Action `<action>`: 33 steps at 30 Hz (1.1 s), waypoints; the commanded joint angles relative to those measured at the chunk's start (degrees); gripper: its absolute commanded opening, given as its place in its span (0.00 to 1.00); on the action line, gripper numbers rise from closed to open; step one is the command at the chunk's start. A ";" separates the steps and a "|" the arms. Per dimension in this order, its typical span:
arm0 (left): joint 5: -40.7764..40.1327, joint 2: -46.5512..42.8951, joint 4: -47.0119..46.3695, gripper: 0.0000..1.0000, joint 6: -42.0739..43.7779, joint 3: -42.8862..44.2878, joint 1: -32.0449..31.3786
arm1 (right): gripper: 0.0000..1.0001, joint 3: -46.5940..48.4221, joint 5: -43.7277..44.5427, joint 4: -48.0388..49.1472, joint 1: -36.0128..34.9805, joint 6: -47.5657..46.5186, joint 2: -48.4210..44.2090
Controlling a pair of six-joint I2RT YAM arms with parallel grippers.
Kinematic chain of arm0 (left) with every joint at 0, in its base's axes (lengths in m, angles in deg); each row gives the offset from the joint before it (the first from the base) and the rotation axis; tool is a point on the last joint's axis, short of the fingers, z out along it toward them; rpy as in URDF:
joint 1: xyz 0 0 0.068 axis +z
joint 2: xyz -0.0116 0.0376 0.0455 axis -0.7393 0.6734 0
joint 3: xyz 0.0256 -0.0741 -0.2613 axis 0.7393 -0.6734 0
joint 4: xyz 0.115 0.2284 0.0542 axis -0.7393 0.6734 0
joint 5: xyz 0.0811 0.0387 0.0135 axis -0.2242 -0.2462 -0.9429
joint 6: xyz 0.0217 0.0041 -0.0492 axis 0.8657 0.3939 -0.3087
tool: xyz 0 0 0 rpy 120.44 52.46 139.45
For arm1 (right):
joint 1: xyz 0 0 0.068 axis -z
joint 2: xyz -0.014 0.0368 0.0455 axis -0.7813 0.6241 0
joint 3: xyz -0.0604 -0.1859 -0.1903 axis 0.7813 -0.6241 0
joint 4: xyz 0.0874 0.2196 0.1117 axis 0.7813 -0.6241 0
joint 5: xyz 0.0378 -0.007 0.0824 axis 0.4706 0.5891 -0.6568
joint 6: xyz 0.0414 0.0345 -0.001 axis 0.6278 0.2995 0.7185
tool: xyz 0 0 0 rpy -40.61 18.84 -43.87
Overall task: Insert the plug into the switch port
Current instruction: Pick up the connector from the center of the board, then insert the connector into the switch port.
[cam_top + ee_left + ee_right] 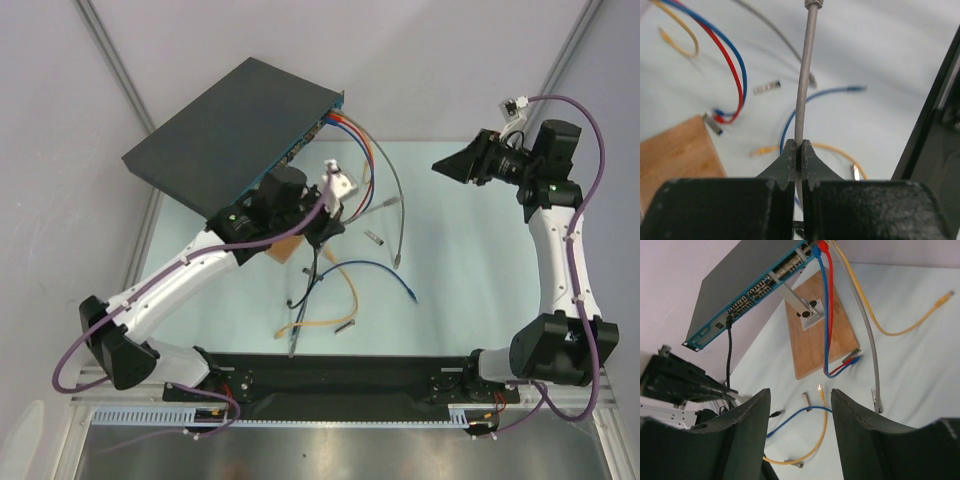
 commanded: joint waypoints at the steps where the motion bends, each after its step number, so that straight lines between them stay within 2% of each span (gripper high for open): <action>1: 11.08 -3.02 -17.76 0.00 -10.40 -1.10 3.96 | 0.57 0.39 -1.63 8.43 0.02 2.42 -4.64; 6: 17.95 -1.97 -31.12 0.00 -23.30 -1.72 7.83 | 0.58 1.45 -1.36 14.32 -0.94 6.46 -6.93; 14: 22.27 0.67 -44.08 0.00 -32.98 -2.33 8.45 | 0.58 0.13 3.64 21.27 -10.00 8.66 -7.29; 15: 22.01 0.76 -46.70 0.00 -33.96 -3.03 8.45 | 0.58 -0.04 4.87 24.50 -11.66 9.01 -6.85; 18: 21.22 1.64 -49.70 0.00 -36.77 -3.48 8.45 | 0.57 -0.22 5.66 29.87 -14.83 12.35 -5.79; 23: 21.13 2.25 -53.13 0.00 -40.20 -4.36 8.27 | 0.54 0.75 7.16 32.70 -17.99 12.26 -4.04; 26: 21.04 2.43 -54.10 0.00 -40.91 -4.71 8.27 | 0.49 1.62 7.60 34.81 -18.87 13.85 -2.72; 30: 21.30 2.69 -54.99 0.00 -40.82 -4.71 8.27 | 0.28 2.77 8.48 35.95 -19.41 14.98 -0.87; 33: 21.04 3.13 -54.99 0.00 -40.65 -4.88 8.10 | 0.26 4.17 8.40 36.74 -19.58 16.39 0.27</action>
